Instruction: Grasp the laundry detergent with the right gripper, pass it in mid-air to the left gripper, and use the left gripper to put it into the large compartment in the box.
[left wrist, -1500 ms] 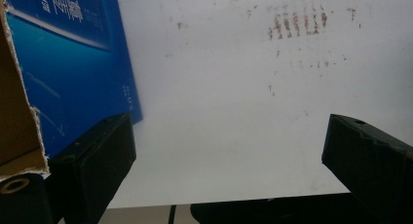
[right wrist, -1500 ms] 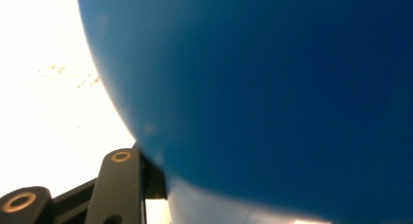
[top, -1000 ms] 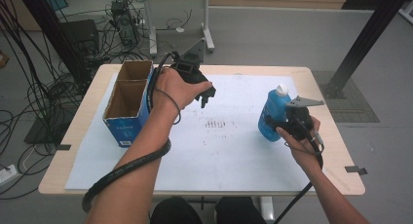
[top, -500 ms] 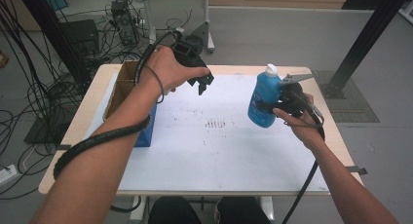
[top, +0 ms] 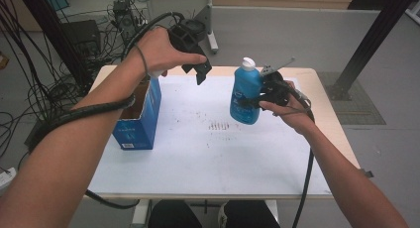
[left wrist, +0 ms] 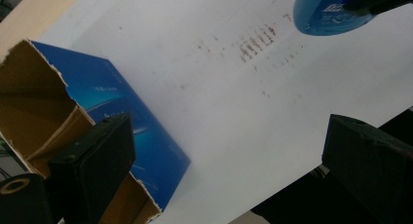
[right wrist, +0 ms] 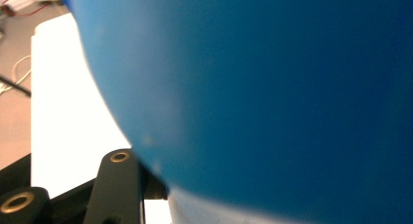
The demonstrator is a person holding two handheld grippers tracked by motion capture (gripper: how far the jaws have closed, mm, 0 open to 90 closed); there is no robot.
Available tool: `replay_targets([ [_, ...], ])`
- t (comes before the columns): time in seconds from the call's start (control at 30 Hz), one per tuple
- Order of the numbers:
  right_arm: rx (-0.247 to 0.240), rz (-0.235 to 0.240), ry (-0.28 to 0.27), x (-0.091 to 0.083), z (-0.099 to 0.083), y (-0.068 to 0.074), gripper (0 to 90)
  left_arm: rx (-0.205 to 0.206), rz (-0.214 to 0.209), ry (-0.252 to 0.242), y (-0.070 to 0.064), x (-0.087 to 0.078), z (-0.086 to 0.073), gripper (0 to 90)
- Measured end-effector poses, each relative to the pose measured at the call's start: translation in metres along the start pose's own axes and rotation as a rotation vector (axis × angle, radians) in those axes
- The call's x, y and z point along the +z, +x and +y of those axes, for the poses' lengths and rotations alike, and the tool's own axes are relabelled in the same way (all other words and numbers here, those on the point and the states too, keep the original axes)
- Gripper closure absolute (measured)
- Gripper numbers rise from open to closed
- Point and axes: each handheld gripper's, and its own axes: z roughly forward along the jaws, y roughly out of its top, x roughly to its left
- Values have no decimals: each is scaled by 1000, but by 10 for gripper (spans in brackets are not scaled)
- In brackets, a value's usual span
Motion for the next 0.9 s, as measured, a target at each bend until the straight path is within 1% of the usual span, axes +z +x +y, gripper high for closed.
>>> replay_targets([
  [0.03,-12,25,3,5,6,2,440,19,2,7,-1,0,0,57],
  [0.07,-12,25,3,5,6,2,440,44,1,8,-2,-1,0,57],
  [0.13,-17,57,2,10,12,5,440,83,4,8,-3,-3,0,57],
  [0.17,-34,81,10,14,18,8,440,120,10,4,-5,-4,-1,56],
  [0.2,-34,81,10,14,18,8,440,120,10,4,-5,-4,-1,57],
  [0.23,-60,109,12,19,24,12,440,139,12,4,-5,-6,-1,56],
  [0.27,-64,120,10,21,26,14,440,174,18,-4,-5,-9,-2,57],
  [0.3,-64,120,10,21,26,14,440,174,18,-4,-5,-9,-2,57],
  [0.33,-70,137,10,24,29,17,440,187,16,-6,-5,-11,-2,57],
  [0.37,-87,152,16,28,33,21,440,197,14,-9,-5,-12,-3,57],
  [0.4,-96,161,21,30,35,23,440,228,21,-10,-5,-15,-4,57],
  [0.43,-106,169,24,33,37,25,440,244,19,-8,-5,-16,-4,57],
  [0.47,-109,180,22,35,39,27,440,244,19,-8,-5,-16,-4,57],
  [0.5,-113,190,19,38,41,29,440,253,20,-7,-5,-17,-4,57],
  [0.53,-113,190,19,38,41,29,440,271,32,-6,-5,-17,-5,57],
  [0.57,-118,199,16,40,43,31,439,277,36,-3,-4,-18,-6,59],
  [0.6,-125,214,11,44,46,34,439,292,38,6,-3,-17,-7,59],
  [0.63,-131,218,12,46,47,36,439,302,40,13,-3,-16,-8,59],
  [0.67,-131,218,12,46,47,36,439,302,40,13,-3,-16,-8,59],
  [0.8,-152,241,30,58,52,42,439,329,33,18,-1,-13,-12,59],
  [0.87,-162,243,46,64,52,44,439,331,28,17,0,-12,-12,59],
  [0.9,-162,243,46,64,52,44,439,340,29,21,-1,-11,-12,59],
])
